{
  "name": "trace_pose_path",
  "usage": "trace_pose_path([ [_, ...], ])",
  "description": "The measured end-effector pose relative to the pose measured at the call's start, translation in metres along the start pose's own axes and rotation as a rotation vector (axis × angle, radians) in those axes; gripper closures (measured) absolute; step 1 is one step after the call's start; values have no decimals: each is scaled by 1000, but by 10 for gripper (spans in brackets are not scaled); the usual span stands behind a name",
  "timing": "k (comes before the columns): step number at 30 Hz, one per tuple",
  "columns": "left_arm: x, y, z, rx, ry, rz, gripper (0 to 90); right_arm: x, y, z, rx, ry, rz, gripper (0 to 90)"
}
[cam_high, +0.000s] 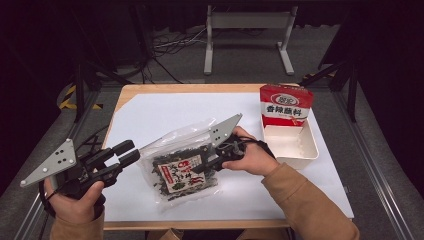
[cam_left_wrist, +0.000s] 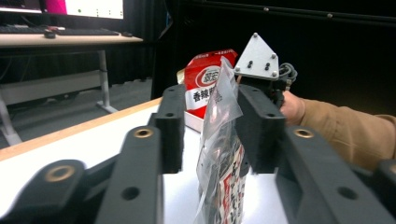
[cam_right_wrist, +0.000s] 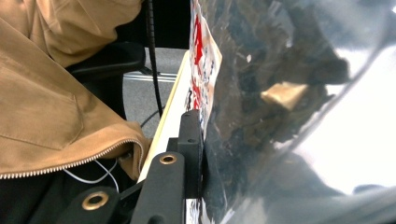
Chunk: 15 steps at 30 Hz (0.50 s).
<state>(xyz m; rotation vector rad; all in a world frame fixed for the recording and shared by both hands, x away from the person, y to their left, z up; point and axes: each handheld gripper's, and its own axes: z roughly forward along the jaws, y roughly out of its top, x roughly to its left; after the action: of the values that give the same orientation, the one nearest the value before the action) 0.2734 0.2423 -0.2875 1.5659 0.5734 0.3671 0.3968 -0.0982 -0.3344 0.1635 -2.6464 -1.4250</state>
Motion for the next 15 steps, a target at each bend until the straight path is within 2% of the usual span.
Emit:
trace_pose_path([
  [2,1,0,1,6,3,4,563,1,-1,-5,0,-11,7,746],
  [7,3,-2,4,17,15,-2,493,7,-1,-23,-15,-53,9,746],
  [11,5,-5,10,59,11,5,439,12,-1,-34,-20,-79,14,745],
  [15,6,-7,14,84,2,3,417,18,-1,-50,-15,-126,21,745],
])
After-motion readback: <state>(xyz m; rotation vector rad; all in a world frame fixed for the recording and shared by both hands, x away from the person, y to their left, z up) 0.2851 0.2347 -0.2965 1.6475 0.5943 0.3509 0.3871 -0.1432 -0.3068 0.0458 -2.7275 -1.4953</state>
